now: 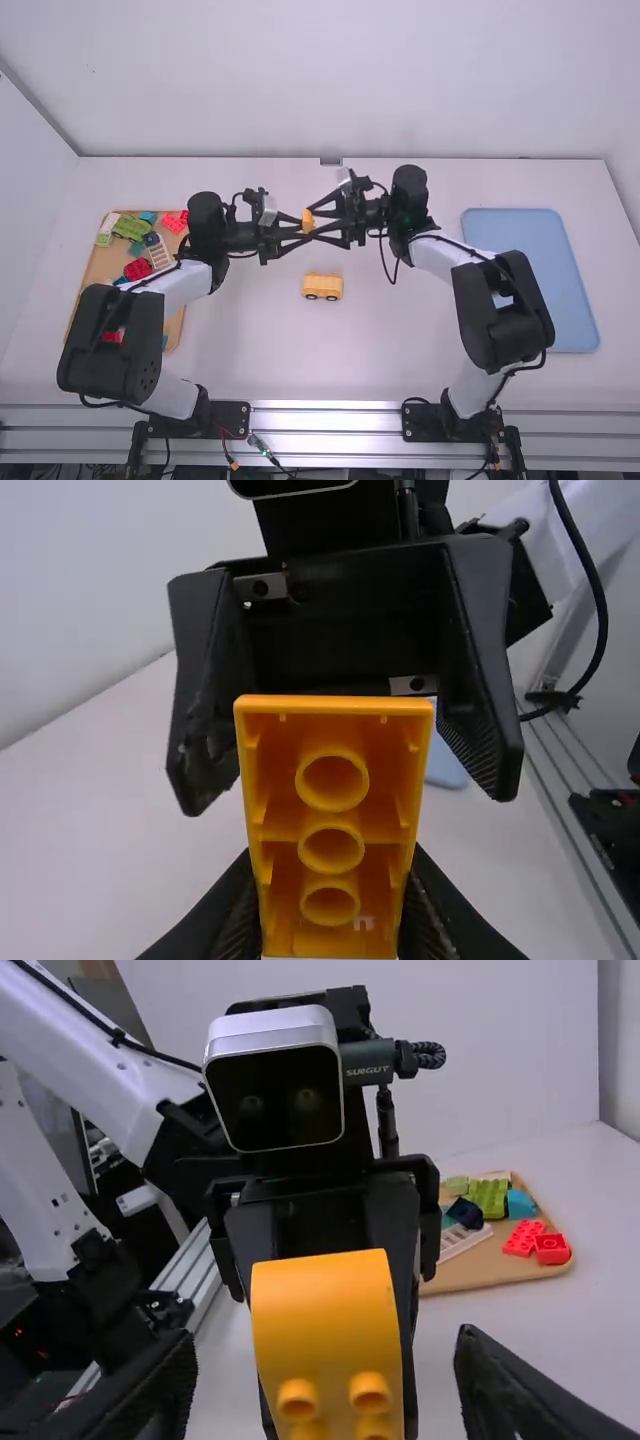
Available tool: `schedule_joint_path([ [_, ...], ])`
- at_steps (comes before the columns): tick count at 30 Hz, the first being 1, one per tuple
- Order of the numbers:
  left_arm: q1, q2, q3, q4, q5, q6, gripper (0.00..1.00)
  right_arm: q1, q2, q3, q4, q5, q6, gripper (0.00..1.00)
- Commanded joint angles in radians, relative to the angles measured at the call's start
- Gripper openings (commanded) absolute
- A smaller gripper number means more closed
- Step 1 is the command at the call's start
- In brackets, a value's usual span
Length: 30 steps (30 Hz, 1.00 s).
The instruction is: Assemble lego blocks to make yellow taxi
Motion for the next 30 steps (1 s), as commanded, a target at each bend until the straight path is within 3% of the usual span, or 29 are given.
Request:
schedule_joint_path([
  [1, -0.007, -0.028, -0.009, 0.004, 0.022, -0.023, 0.09, 0.008, 0.007, 0.01, 0.005, -0.005, 0.015, 0.61],
  [4, -0.008, -0.028, -0.009, 0.003, 0.022, -0.023, 0.09, 0.02, 0.007, 0.01, -0.003, -0.005, 0.0, 0.56],
  [10, -0.008, -0.028, -0.009, 0.003, 0.021, -0.023, 0.1, 0.021, 0.007, 0.011, -0.002, -0.002, -0.001, 0.36],
  [13, -0.008, -0.028, -0.009, 0.003, 0.022, -0.023, 0.13, 0.021, 0.007, 0.011, -0.001, -0.002, 0.0, 0.33],
  [15, -0.008, -0.028, -0.009, -0.004, 0.022, -0.009, 0.23, 0.018, 0.007, 0.011, -0.001, 0.002, 0.0, 0.27],
  [17, -0.008, -0.028, -0.009, -0.007, 0.022, -0.005, 0.47, 0.019, 0.007, 0.011, 0.002, 0.001, 0.0, 0.25],
  [18, -0.008, -0.028, -0.009, -0.006, 0.022, -0.005, 0.7, 0.02, 0.007, 0.011, 0.002, 0.002, -0.001, 0.24],
  [19, -0.008, -0.028, -0.009, -0.006, 0.022, -0.005, 0.99, 0.02, 0.007, 0.011, 0.002, 0.002, -0.004, 0.24],
  [25, -0.008, -0.028, -0.009, -0.084, -0.049, -0.003, 0.99, 0.006, 0.007, 0.011, -0.035, 0.063, -0.023, 0.14],
  [27, 0.0, -0.028, -0.009, -0.23, -0.161, 0.093, 0.99, -0.011, 0.007, 0.01, -0.124, 0.15, -0.074, 0.07],
  [30, 0.012, -0.028, -0.006, -0.421, -0.356, 0.204, 0.99, -0.018, 0.007, 0.014, -0.262, 0.286, -0.145, 0.06],
])
